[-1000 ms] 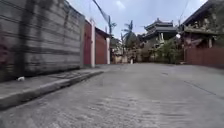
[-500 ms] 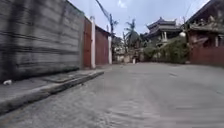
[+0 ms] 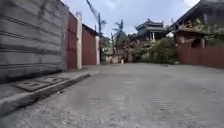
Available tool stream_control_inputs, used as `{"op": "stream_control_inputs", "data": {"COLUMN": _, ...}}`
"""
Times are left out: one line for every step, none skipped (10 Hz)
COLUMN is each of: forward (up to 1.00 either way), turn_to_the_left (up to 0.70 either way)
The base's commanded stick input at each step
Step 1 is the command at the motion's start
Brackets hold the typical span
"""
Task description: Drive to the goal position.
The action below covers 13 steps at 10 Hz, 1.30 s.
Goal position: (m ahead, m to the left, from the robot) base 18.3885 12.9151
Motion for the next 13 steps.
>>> {"op": "stream_control_inputs", "data": {"forward": 1.0, "turn_to_the_left": 0.0}}
{"op": "stream_control_inputs", "data": {"forward": 1.0, "turn_to_the_left": 0.0}}
{"op": "stream_control_inputs", "data": {"forward": 1.0, "turn_to_the_left": 0.0}}
{"op": "stream_control_inputs", "data": {"forward": 1.0, "turn_to_the_left": 0.0}}
{"op": "stream_control_inputs", "data": {"forward": 1.0, "turn_to_the_left": 0.0}}
{"op": "stream_control_inputs", "data": {"forward": 1.0, "turn_to_the_left": 0.0}}
{"op": "stream_control_inputs", "data": {"forward": 1.0, "turn_to_the_left": 0.0}}
{"op": "stream_control_inputs", "data": {"forward": 1.0, "turn_to_the_left": 0.0}}
{"op": "stream_control_inputs", "data": {"forward": 1.0, "turn_to_the_left": 0.0}}
{"op": "stream_control_inputs", "data": {"forward": 1.0, "turn_to_the_left": 0.0}}
{"op": "stream_control_inputs", "data": {"forward": 1.0, "turn_to_the_left": 0.0}}
{"op": "stream_control_inputs", "data": {"forward": 1.0, "turn_to_the_left": 0.0}}
{"op": "stream_control_inputs", "data": {"forward": 1.0, "turn_to_the_left": 0.0}}
